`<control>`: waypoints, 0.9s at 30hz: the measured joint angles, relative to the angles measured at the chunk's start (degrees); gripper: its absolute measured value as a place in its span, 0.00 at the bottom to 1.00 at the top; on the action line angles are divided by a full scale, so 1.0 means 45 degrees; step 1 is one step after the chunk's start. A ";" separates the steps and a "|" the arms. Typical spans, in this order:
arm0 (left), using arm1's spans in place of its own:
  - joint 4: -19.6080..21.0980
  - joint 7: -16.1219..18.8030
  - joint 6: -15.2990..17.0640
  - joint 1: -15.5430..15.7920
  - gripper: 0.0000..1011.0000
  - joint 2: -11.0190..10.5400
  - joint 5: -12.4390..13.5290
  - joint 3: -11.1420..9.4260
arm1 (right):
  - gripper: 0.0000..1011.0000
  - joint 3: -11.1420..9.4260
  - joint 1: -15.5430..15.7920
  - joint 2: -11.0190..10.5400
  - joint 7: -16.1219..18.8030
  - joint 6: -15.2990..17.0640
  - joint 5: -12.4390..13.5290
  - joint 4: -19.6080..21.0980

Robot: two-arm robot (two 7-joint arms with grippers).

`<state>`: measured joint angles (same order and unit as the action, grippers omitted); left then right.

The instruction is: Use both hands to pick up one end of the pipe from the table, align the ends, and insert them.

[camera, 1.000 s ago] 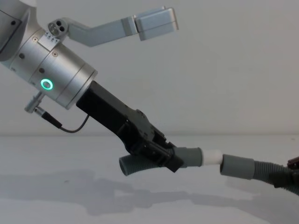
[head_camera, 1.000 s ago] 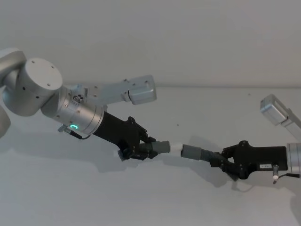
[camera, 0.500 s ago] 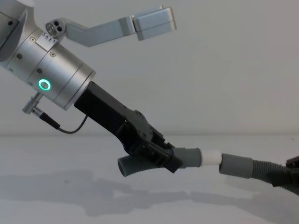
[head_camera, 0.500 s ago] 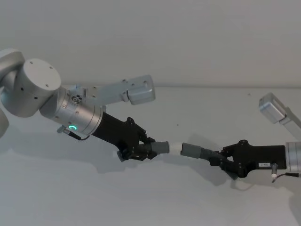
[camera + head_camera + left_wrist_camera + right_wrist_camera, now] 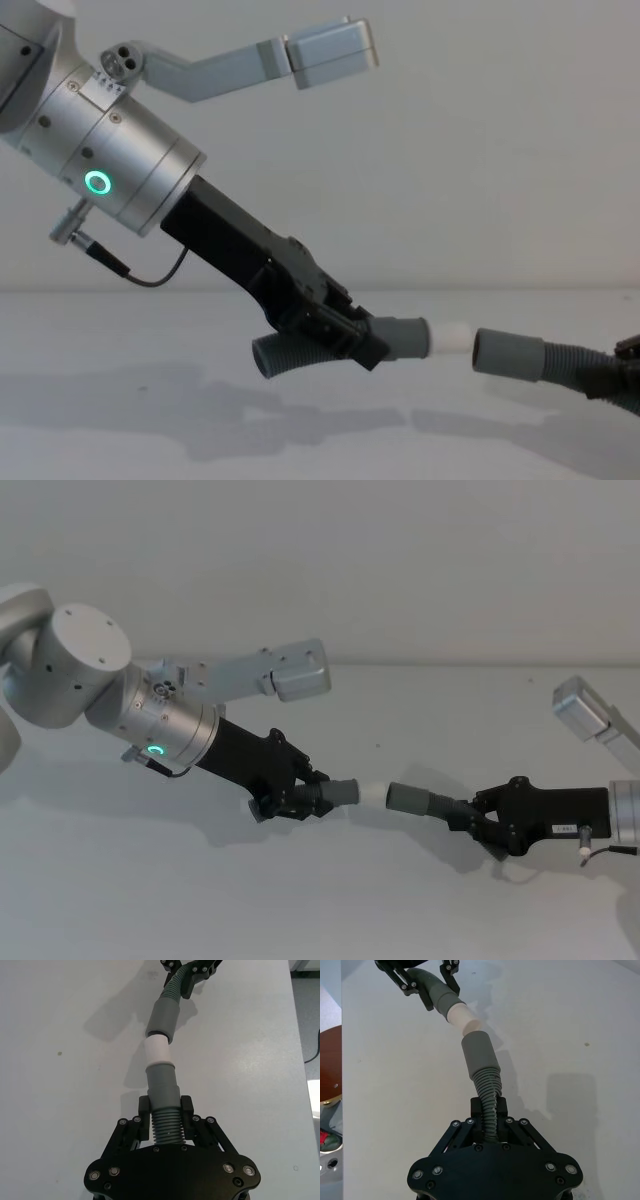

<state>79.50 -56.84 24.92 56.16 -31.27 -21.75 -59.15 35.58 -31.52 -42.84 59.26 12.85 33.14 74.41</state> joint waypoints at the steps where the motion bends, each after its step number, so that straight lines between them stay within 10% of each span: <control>1: -0.0015 -0.0001 0.0000 0.0009 0.34 0.0012 0.0004 -0.0004 | 0.14 0.0007 -0.0007 -0.0006 0.0007 -0.0014 0.0003 -0.0008; 27: -0.0650 -0.0238 -0.0294 0.0199 0.34 0.0380 0.0155 -0.0086 | 0.14 0.0282 -0.0276 -0.0031 0.0041 -0.0314 0.0091 -0.0272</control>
<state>76.57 -57.91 23.60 57.06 -29.56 -21.05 -59.54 36.84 -32.76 -42.98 59.45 11.44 33.56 73.18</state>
